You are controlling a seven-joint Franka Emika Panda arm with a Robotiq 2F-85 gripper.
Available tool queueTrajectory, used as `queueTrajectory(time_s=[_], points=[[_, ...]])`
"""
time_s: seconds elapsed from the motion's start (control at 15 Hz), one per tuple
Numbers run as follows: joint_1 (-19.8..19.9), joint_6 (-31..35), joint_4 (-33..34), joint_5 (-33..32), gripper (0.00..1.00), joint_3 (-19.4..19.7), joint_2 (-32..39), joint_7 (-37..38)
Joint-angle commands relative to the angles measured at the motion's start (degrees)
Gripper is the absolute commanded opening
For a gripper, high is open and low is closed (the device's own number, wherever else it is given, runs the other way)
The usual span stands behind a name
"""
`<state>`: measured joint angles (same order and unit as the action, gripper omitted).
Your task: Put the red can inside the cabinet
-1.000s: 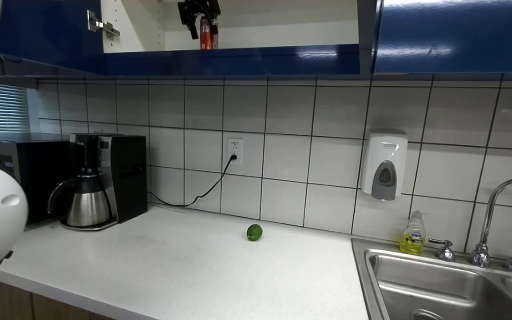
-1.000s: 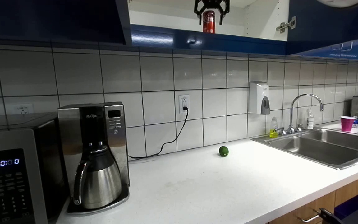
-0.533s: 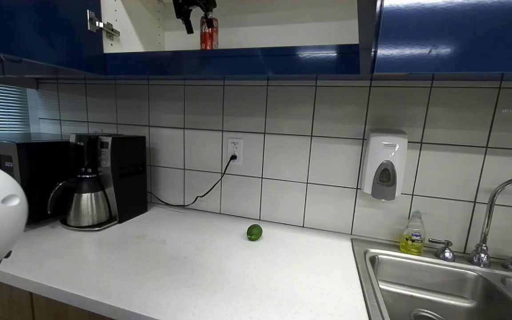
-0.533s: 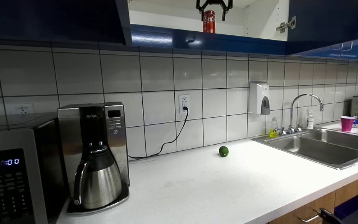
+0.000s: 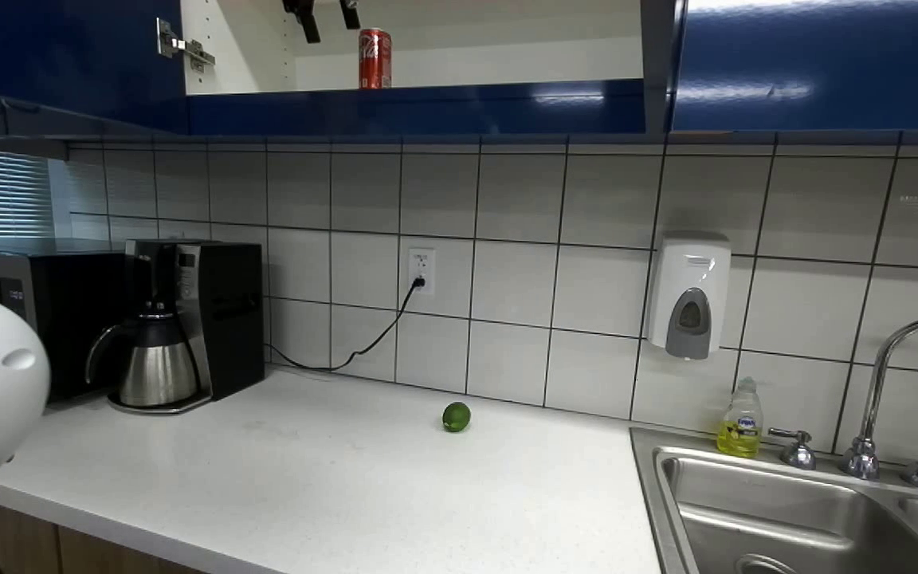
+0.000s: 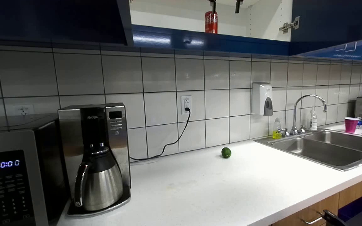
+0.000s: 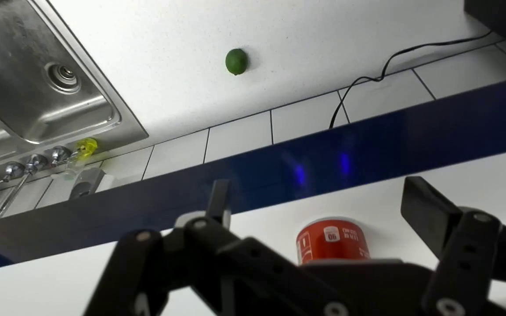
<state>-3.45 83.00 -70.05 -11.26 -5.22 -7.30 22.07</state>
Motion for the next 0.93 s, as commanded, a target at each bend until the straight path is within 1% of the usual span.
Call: queueTrajectory(time_s=[0.0,0.27,0.33,0.87], points=[[-0.22,4.67,-14.14,1.21,1.00,0.85,-9.95,-2.06],[-1.11,10.78,-26.61,0.66,1.00,1.10,-16.89,-2.33],[0.22,12.33,-29.54,1.48,1.00,0.11,-18.24,-2.87],[0.27,24.05,-57.71,3.09,1.00,0.45,-29.54,-3.45]])
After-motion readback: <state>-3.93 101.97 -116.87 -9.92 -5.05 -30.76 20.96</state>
